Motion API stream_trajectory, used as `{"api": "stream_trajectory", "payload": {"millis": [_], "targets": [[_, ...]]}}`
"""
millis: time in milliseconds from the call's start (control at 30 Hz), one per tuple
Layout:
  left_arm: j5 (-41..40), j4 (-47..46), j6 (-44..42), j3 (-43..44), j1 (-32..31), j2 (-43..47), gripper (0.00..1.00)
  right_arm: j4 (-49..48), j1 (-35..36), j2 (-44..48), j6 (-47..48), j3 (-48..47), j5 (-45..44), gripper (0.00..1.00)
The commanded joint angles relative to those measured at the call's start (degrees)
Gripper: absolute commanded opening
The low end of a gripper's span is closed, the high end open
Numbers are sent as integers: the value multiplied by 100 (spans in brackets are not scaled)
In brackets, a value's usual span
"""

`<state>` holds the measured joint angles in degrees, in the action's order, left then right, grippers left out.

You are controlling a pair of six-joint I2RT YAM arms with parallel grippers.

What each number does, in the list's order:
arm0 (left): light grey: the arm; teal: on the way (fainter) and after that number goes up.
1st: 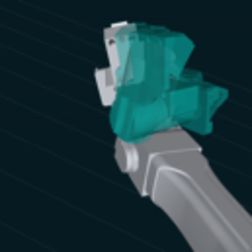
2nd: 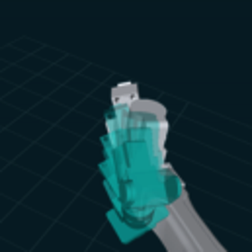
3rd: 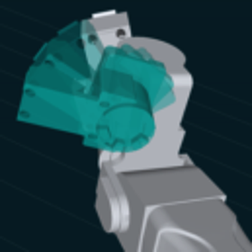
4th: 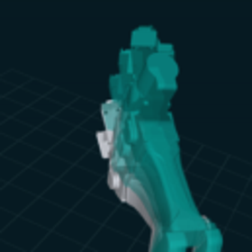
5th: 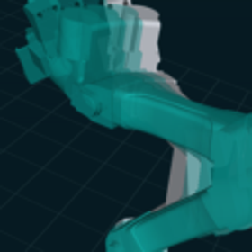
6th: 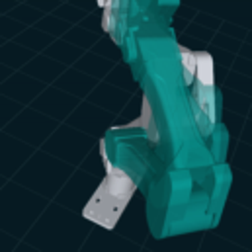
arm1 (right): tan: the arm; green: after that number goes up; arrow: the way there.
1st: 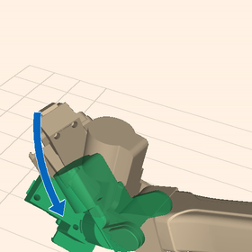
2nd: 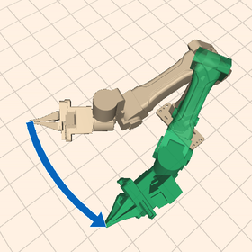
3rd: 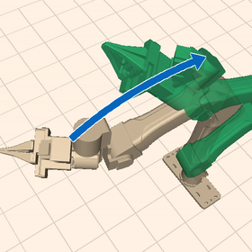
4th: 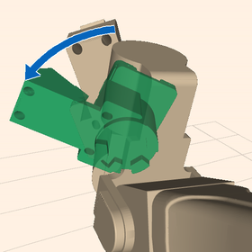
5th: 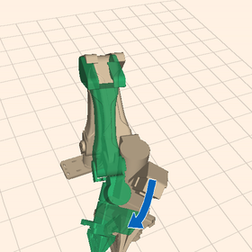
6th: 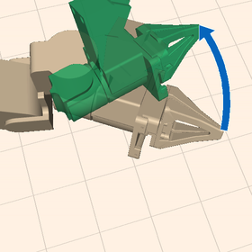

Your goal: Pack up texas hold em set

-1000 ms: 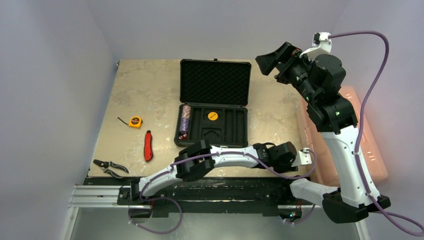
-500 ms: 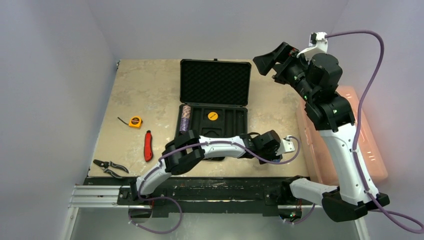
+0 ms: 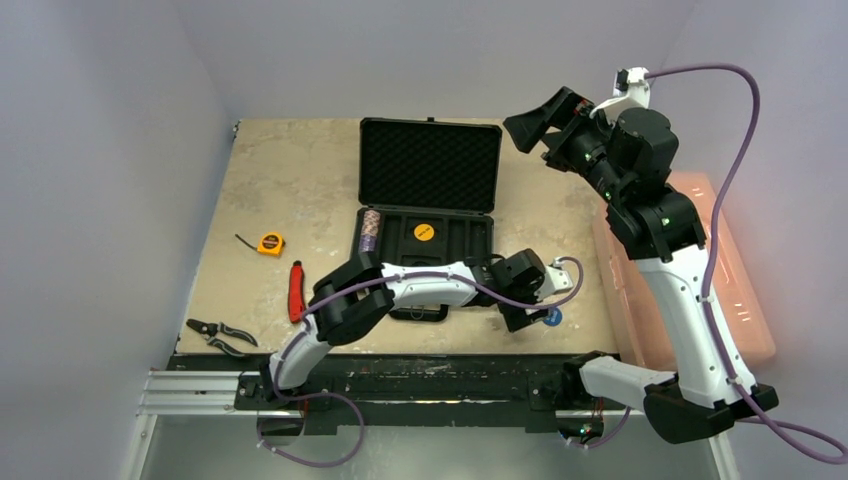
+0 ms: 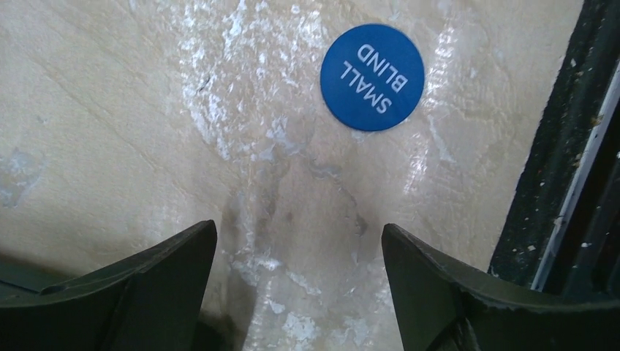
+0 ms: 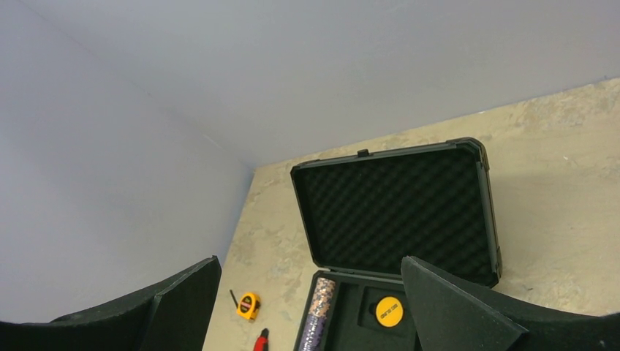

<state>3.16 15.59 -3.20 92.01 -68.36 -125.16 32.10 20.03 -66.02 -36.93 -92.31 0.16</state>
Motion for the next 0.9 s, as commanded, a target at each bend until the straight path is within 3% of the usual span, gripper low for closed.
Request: {"api": "stream_trajectory", "payload": {"millis": [0,367,867], "targets": [[283,387,494,877,-130,-328,84,-57,14,130,-32,-45,-7,99],[529,1191,698,2500,-160,-1427,77,-15,16,162,28,-46,-8,99],[-3,1110,372,2539,-469,-1572,72,-50,10,107,19,-59,-8,99]]}}
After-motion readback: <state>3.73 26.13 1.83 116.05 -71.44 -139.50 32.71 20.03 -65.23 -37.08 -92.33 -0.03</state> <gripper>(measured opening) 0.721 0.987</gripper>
